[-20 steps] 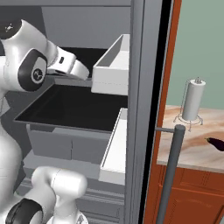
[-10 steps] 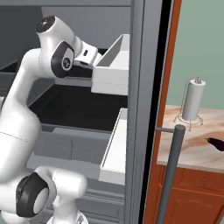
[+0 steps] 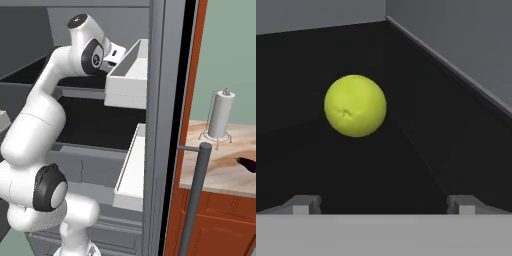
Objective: Open the fridge, remove the pear, eggplant, and steak, and place them on any counter.
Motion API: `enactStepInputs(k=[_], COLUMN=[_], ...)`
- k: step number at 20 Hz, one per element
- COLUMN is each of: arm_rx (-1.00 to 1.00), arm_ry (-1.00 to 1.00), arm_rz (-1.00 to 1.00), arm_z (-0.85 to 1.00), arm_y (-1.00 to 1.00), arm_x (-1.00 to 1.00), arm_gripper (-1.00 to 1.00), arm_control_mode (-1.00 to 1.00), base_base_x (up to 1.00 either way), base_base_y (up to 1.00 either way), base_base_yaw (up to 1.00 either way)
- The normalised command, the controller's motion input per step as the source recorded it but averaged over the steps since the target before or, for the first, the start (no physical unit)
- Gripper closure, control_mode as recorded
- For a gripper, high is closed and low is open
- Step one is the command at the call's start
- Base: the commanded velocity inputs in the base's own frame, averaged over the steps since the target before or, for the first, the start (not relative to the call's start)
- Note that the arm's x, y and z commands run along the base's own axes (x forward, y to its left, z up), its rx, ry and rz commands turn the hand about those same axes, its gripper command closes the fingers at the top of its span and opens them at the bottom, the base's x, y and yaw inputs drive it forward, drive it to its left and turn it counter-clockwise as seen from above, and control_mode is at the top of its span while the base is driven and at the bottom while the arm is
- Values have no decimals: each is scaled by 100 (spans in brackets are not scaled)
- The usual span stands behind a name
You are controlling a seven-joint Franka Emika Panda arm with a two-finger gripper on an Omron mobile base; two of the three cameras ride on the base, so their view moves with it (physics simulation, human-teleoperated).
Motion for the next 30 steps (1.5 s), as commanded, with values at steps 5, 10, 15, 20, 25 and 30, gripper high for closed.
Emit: enactStepInputs(k=[5, 10, 15, 20, 25, 30], arm_rx=[0, 0, 0, 0, 0, 0], arm_ry=[3, 0, 0, 0, 0, 0], arm_rz=[0, 0, 0, 0, 0, 0], arm_z=[-15, -25, -23, -17, -17, -20], arm_y=[-1, -4, -18, -12, -7, -22], arm_x=[65, 57, 51, 42, 6, 4], arm_gripper=[-100, -100, -100, -100, 100, 100], arm_control_mode=[-100, -100, -100, -100, -100, -100], base_base_x=[0, 0, 0, 0, 0, 0], base_base_y=[0, 0, 0, 0, 0, 0], base_base_yaw=[0, 0, 0, 0, 0, 0])
